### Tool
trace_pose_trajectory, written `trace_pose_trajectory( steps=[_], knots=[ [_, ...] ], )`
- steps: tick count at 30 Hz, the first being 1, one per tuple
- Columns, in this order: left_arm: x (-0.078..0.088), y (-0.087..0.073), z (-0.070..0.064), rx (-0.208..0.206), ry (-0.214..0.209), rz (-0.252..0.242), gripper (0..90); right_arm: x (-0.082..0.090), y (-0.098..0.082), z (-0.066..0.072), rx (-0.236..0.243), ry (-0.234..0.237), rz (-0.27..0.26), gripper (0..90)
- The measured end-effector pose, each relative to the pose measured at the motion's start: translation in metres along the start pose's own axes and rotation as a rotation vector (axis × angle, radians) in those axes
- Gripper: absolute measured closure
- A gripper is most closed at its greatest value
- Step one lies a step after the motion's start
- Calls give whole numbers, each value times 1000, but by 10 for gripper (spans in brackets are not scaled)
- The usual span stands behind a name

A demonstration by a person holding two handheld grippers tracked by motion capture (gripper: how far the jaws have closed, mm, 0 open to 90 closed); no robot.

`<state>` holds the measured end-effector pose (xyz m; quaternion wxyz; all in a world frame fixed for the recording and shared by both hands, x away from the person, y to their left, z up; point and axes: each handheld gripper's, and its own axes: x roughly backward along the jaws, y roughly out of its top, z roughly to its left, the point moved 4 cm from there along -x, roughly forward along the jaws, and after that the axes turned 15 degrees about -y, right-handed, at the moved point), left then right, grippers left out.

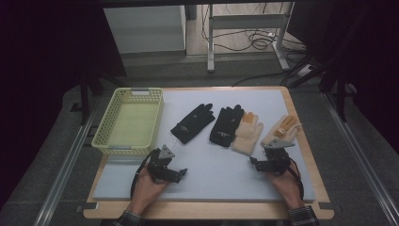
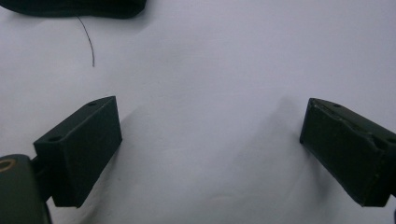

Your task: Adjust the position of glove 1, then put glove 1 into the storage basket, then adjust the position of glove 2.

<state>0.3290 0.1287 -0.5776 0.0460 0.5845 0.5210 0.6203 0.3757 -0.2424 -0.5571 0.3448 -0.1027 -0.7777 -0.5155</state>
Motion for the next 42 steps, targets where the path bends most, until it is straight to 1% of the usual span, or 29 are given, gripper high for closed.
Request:
trace_pose_trajectory(
  steps=[1, 3, 11, 25, 32, 33, 38, 39, 40, 42],
  knots=[
    [0, 0, 0, 0, 0, -1, 55, 0, 0, -1, -5, 5, 2, 223],
    [0, 0, 0, 0, 1, -2, 55, 0, 0, 0, -3, -2, 3, 206],
    [0, 0, 0, 0, 0, -2, 55, -1, 0, -1, -4, -5, 10, 165],
    [0, 0, 0, 0, 0, -3, 56, -2, 0, -1, -6, -7, 13, 154],
    [0, 0, 0, 0, -1, -3, 56, 0, 0, 0, 4, -14, 6, 159],
    [0, 0, 0, -2, 0, -2, 56, 1, 1, -1, 5, -7, 11, 159],
    [0, 0, 0, 1, -1, -3, 56, 4, 3, -4, -10, 1, 1, 164],
    [0, 0, 0, 0, -1, -3, 56, 7, 6, -6, -18, 11, -7, 168],
    [0, 0, 0, 0, -1, -3, 56, 7, 6, -6, -18, 11, -7, 168],
    [0, 0, 0, -3, 0, -2, 56, 10, 9, -6, -31, 30, -6, 177]
  ],
)
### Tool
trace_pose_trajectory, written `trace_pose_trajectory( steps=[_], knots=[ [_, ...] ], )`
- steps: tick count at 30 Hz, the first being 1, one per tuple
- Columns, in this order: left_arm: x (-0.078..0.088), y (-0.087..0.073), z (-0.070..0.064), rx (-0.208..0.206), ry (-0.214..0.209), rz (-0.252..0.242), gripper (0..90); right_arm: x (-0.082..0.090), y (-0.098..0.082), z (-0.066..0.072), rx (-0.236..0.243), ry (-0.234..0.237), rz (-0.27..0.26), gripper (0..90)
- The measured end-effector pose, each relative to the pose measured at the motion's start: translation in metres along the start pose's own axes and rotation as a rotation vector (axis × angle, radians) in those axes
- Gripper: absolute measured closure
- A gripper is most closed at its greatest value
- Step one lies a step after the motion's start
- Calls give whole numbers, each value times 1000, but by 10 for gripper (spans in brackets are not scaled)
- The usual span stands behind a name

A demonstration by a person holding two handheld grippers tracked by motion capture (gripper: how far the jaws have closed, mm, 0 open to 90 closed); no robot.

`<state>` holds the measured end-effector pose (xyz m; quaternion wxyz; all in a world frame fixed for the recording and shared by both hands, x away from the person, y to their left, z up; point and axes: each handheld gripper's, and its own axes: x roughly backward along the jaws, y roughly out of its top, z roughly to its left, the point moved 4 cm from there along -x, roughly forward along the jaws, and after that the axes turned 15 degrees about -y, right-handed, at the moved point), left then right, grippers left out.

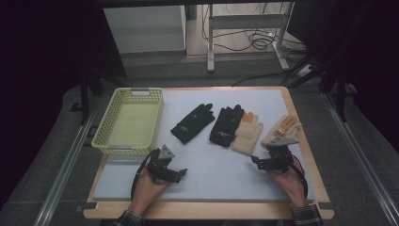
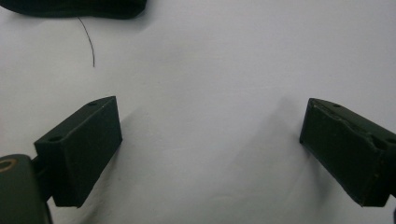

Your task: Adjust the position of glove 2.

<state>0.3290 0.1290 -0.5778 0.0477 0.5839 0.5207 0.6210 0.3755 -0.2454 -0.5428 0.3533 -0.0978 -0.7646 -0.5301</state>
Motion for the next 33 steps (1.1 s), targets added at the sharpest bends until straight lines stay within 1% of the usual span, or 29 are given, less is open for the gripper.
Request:
trace_pose_trajectory(
  steps=[5, 7, 10, 11, 13, 15, 16, 18, 19, 21, 22, 23, 24, 25, 27, 29, 30, 31, 32, 33],
  knots=[
    [0, 0, 0, 1, 0, 0, 56, 1, 4, 2, -2, 16, 8, 182],
    [0, 0, 0, 0, 0, 0, 56, 0, 9, 5, -5, 25, 10, 182],
    [0, 0, 0, 0, 0, 0, 56, -1, 13, 6, -3, 29, 11, 182],
    [0, 0, 0, 0, 0, 0, 56, -2, 18, 8, 6, 26, 5, 195],
    [0, 0, 0, 0, 0, 0, 56, -2, 20, 9, 10, 26, 1, 204],
    [0, 0, 0, 0, 0, 0, 56, -3, 29, 11, 22, 29, -13, 238],
    [0, 0, 0, 0, 0, 0, 56, -3, 29, 11, 22, 29, -13, 238],
    [0, 0, 0, 0, 0, 0, 56, -5, 35, 13, 23, 40, -18, 261],
    [0, 0, 0, 0, 0, 0, 56, -8, 41, 15, 31, 38, -24, 289],
    [0, 0, 0, 0, -1, 0, 56, -12, 46, 17, 36, 51, -21, 323],
    [0, 0, 0, 0, -1, 0, 56, -12, 46, 17, 36, 51, -21, 323],
    [0, 0, 0, 0, 0, -1, 56, -15, 52, 20, 49, 55, -22, 356],
    [0, 0, 0, 0, 0, -1, 56, -15, 52, 20, 49, 55, -22, 356],
    [0, 0, 0, 0, 0, -1, 56, -18, 59, 22, 55, 63, -30, 391],
    [0, 0, 0, 0, 0, -1, 56, -20, 62, 24, 56, 65, -34, 406],
    [0, 0, 0, 0, 0, 0, 56, -25, 74, 27, 62, 71, -39, 465],
    [0, 0, 0, 0, 0, 0, 56, -25, 74, 27, 62, 71, -39, 465],
    [0, 0, 0, 0, -1, 0, 56, -31, 82, 29, 61, 76, -38, 511],
    [0, 0, 0, 0, -1, -1, 56, -31, 82, 29, 61, 76, -38, 511],
    [0, 0, 0, 0, 0, -1, 56, -33, 85, 29, 61, 78, -40, 532]
  ],
)
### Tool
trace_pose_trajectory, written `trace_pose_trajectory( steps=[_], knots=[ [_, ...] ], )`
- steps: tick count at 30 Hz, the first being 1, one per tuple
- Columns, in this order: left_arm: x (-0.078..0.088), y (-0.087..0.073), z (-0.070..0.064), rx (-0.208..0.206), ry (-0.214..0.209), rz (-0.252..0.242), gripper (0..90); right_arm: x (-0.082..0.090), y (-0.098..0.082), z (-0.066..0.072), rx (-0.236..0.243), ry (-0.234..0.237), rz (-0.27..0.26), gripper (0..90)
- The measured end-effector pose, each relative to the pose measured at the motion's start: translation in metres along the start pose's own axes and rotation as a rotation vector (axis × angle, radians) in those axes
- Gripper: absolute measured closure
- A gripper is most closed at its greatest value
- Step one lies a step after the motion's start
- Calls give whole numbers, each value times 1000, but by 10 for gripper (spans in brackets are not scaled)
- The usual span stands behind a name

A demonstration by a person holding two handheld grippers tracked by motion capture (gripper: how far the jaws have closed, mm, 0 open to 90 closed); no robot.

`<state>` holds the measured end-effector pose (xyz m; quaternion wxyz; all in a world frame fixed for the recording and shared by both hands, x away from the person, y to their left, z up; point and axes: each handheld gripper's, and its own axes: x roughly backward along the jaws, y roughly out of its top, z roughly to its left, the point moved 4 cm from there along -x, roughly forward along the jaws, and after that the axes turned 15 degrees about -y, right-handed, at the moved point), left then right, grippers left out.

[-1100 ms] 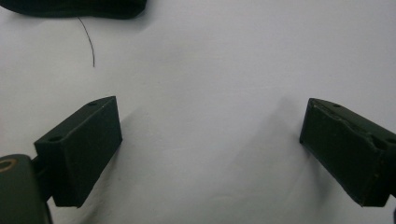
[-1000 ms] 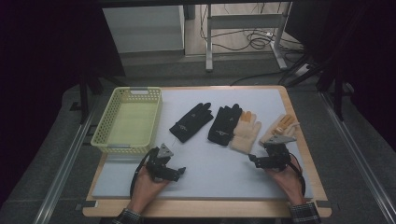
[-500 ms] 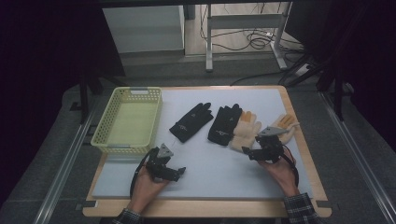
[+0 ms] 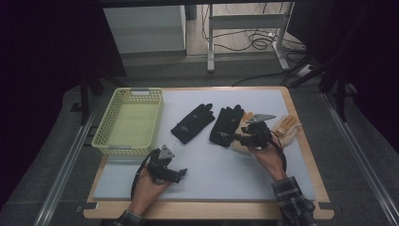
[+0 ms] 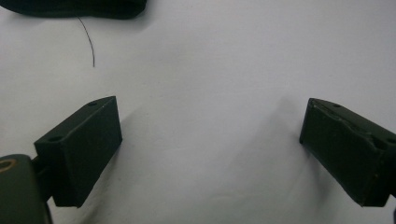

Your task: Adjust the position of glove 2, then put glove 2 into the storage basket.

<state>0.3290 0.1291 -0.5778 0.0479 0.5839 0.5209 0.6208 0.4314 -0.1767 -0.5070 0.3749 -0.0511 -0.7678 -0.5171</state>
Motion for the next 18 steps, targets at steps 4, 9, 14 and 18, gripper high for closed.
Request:
trace_pose_trajectory(
  steps=[4, 9, 14, 18],
  knots=[
    [0, 0, 0, 0, 0, 0, 56, -17, 13, 2, 7, 2, 16, 579],
    [0, 0, 0, 0, 0, 0, 56, -38, 18, 4, 24, -33, 42, 515],
    [0, 0, 0, 0, 0, 0, 56, -58, 16, 0, 24, -77, 68, 417],
    [0, 0, 0, 0, 0, 0, 56, -68, 14, -1, 25, -82, 86, 412]
  ],
)
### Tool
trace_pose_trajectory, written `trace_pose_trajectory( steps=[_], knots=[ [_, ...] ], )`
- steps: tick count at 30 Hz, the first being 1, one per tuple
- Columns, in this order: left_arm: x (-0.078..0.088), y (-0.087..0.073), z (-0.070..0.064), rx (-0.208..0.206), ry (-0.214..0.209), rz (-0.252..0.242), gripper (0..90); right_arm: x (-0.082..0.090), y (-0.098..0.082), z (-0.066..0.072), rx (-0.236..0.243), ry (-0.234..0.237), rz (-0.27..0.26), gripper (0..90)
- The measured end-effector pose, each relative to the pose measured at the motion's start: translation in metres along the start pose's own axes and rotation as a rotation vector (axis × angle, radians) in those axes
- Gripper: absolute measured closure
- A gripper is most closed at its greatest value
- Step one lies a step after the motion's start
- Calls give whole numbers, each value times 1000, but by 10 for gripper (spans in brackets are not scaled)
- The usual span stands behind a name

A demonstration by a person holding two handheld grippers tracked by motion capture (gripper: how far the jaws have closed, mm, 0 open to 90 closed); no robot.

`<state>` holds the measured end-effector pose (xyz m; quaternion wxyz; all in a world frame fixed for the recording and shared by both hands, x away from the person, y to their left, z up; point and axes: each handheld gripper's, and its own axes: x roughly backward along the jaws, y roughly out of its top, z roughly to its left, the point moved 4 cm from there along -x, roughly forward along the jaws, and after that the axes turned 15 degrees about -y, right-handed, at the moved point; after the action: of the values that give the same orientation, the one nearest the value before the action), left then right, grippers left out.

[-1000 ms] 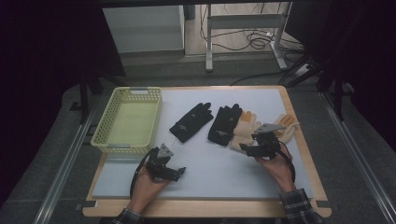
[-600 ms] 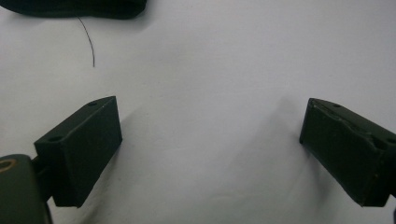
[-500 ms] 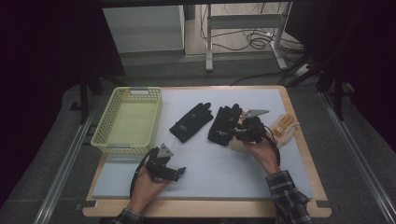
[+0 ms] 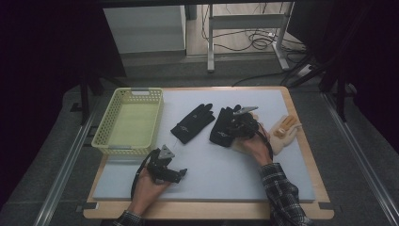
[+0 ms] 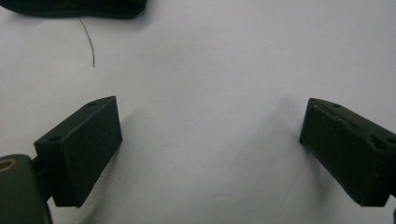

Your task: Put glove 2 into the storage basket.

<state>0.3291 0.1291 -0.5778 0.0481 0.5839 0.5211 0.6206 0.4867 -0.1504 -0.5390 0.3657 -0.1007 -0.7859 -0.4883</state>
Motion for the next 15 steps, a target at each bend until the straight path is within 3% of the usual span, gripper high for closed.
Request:
trace_pose_trajectory(
  steps=[2, 4, 5, 6, 7, 9, 15],
  knots=[
    [0, 0, 0, 0, 0, 0, 56, -11, -2, 5, 31, -4, 28, 488],
    [0, 0, 0, 0, 0, 0, 56, -11, -1, 6, 17, 22, 26, 600],
    [0, 0, 0, 0, 0, 0, 56, -11, -1, 6, 17, 22, 26, 600],
    [0, 0, 0, 0, 0, 0, 56, -10, -2, 7, 4, 52, 29, 721],
    [0, 0, 0, 0, 0, 0, 56, -10, -2, 7, 4, 52, 29, 721],
    [0, 0, 0, 0, 1, 0, 56, -9, -3, 7, 13, 38, 31, 861],
    [0, 0, 0, 0, 0, 0, 56, -7, -2, 5, 1, 34, 34, 889]
  ],
)
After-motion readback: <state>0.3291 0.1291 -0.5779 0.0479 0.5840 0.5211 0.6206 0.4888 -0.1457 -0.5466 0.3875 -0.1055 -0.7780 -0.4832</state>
